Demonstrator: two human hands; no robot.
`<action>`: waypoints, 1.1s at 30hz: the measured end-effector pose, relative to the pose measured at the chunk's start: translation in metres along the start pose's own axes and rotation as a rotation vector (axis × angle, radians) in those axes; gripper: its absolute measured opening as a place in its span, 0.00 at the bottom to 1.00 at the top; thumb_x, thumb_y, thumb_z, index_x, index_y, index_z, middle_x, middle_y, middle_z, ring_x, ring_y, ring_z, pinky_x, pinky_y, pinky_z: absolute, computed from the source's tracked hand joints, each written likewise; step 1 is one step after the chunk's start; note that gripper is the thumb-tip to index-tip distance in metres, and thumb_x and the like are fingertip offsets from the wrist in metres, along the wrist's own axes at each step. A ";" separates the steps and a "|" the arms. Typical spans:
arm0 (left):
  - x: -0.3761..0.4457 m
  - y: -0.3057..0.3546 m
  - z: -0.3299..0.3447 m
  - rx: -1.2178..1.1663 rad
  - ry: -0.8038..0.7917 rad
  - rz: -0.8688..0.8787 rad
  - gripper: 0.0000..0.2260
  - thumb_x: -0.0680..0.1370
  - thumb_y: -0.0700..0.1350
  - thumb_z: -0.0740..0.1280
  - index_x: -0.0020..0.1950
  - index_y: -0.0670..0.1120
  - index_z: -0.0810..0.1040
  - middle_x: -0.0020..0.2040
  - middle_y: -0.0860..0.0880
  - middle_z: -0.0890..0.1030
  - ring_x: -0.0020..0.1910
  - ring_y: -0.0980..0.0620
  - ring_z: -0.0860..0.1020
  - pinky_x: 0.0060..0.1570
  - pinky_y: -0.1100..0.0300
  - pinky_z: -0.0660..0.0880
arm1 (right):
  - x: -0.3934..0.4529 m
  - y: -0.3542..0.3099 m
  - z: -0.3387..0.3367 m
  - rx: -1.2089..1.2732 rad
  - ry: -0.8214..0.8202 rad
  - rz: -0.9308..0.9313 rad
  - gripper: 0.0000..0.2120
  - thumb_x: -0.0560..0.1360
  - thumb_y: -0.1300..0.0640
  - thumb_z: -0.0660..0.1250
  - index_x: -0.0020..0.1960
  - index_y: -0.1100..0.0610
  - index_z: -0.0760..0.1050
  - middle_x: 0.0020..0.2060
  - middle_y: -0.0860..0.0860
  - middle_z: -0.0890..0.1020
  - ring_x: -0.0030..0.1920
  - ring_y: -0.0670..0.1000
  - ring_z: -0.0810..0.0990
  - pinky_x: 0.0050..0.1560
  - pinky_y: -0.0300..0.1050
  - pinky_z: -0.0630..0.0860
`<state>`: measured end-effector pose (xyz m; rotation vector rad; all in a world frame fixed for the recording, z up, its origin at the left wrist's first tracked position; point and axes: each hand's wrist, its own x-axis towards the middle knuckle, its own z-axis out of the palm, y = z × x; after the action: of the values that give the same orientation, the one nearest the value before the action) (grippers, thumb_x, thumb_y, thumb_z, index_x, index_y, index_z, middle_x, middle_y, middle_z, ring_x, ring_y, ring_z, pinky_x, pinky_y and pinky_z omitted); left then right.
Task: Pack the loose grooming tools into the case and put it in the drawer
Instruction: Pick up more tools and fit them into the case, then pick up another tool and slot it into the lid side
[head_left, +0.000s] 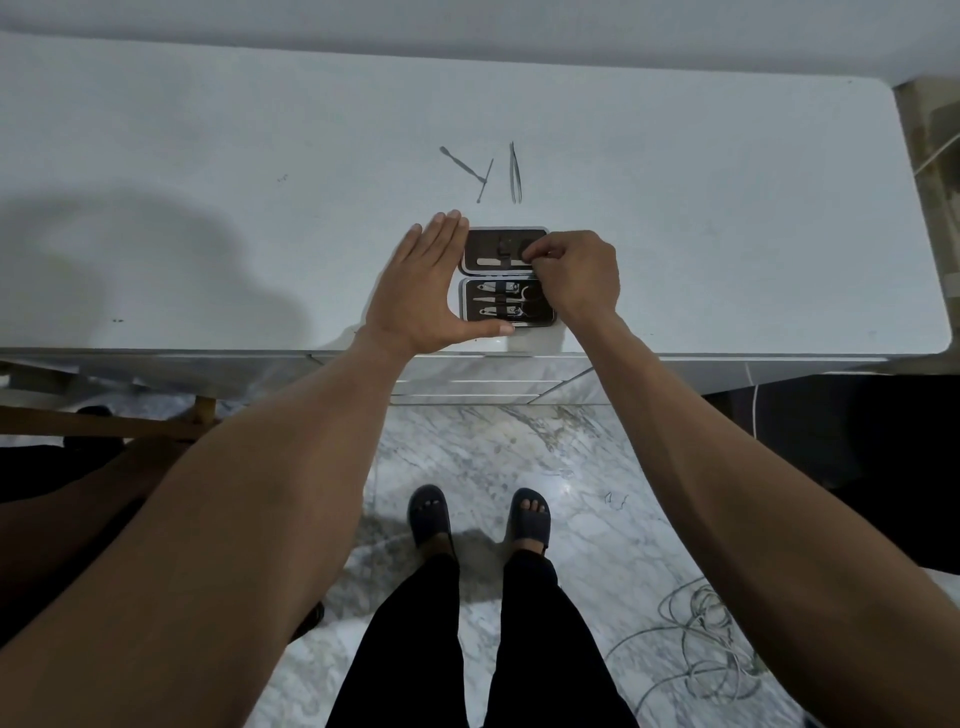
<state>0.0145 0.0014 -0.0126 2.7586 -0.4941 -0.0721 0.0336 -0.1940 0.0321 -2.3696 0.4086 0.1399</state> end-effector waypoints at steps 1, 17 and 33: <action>0.000 0.000 0.000 -0.001 0.002 0.000 0.63 0.66 0.85 0.56 0.85 0.40 0.54 0.86 0.44 0.56 0.85 0.48 0.52 0.84 0.47 0.48 | 0.000 -0.001 0.000 0.002 -0.001 0.003 0.14 0.69 0.61 0.64 0.43 0.47 0.86 0.44 0.45 0.86 0.46 0.48 0.83 0.44 0.43 0.80; 0.001 -0.002 0.001 0.010 0.004 0.006 0.62 0.67 0.85 0.57 0.85 0.40 0.54 0.86 0.45 0.55 0.85 0.49 0.51 0.84 0.47 0.49 | 0.047 -0.036 -0.015 0.085 0.020 0.048 0.07 0.70 0.53 0.69 0.47 0.48 0.83 0.43 0.45 0.85 0.46 0.48 0.83 0.48 0.44 0.80; 0.004 -0.005 0.004 0.000 0.026 0.009 0.62 0.66 0.84 0.60 0.85 0.39 0.55 0.86 0.44 0.56 0.85 0.49 0.52 0.83 0.46 0.51 | 0.078 -0.055 0.022 -0.126 0.079 0.019 0.07 0.73 0.59 0.66 0.48 0.57 0.82 0.45 0.53 0.84 0.46 0.56 0.81 0.39 0.42 0.71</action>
<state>0.0198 0.0031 -0.0180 2.7531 -0.4993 -0.0343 0.1254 -0.1607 0.0341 -2.5022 0.4725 0.0829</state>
